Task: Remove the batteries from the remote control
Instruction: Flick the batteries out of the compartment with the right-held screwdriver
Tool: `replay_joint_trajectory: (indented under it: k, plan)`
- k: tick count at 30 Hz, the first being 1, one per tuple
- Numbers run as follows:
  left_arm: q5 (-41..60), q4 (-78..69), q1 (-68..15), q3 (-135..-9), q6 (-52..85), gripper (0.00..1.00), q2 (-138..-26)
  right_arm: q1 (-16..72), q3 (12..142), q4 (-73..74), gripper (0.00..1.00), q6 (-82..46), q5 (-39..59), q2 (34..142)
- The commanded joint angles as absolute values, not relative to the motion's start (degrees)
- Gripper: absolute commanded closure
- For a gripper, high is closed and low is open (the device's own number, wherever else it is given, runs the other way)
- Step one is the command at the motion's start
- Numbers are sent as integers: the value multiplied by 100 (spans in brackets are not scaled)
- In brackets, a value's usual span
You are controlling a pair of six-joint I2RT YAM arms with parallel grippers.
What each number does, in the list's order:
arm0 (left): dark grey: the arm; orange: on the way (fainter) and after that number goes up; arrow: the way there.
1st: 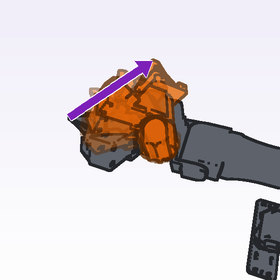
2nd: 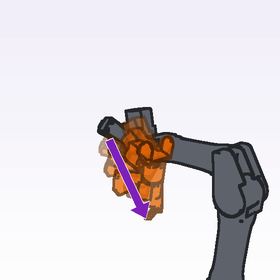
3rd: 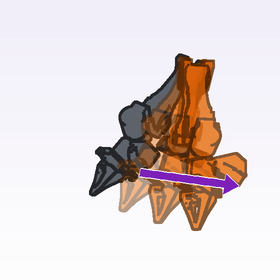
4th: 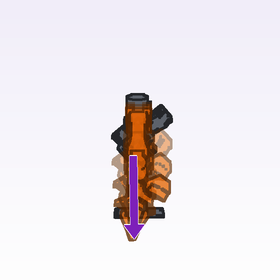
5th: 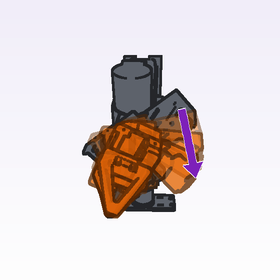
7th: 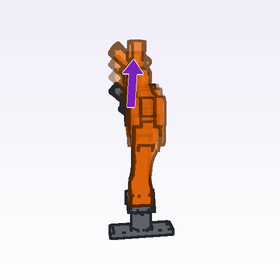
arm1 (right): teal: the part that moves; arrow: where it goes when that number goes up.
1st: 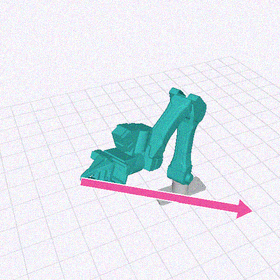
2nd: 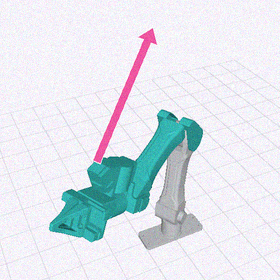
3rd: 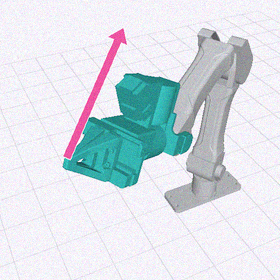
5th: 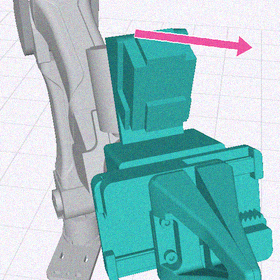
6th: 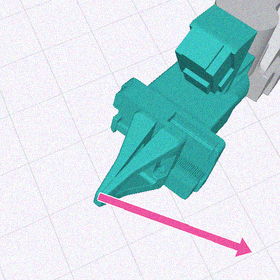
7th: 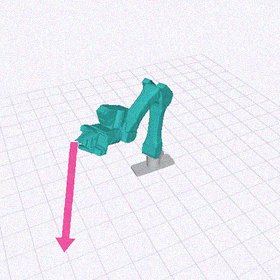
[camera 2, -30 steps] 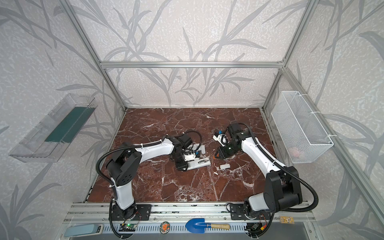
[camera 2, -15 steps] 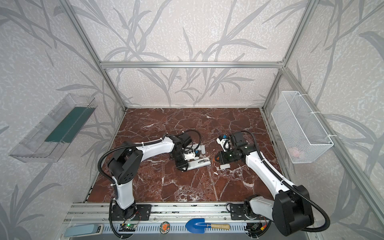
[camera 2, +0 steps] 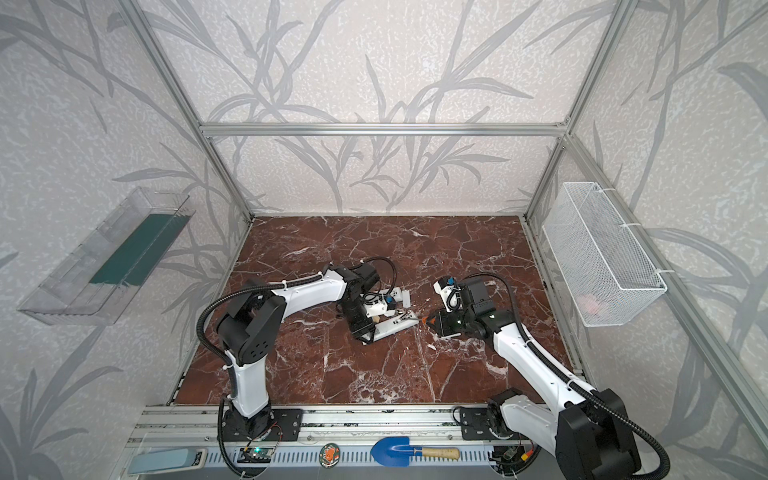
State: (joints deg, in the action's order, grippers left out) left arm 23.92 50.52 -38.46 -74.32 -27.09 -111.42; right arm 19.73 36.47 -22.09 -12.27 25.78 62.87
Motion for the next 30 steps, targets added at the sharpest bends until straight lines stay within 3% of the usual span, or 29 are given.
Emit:
replay_joint_trajectory:
  k: [1,24,28,29,30]
  plan:
    - [2443,5625,-4020,-7357,-2969,100,-11397,1985,3698,-2157,100,-1242,2264,6327]
    - [1988,5513,-4157,-7313,-2945,100,-11443,1987,4554,-2562,100,-1061,2543,6548]
    - [1853,5376,-4157,-7227,-2892,70,-11356,1986,4631,-2651,100,-1026,2397,6504]
    - [1830,5349,-4157,-7206,-2878,58,-11322,1986,4647,-2659,100,-1022,2360,6488]
    - [1796,5319,-4158,-7194,-2872,38,-11289,1986,4664,-2654,100,-1034,2317,6463]
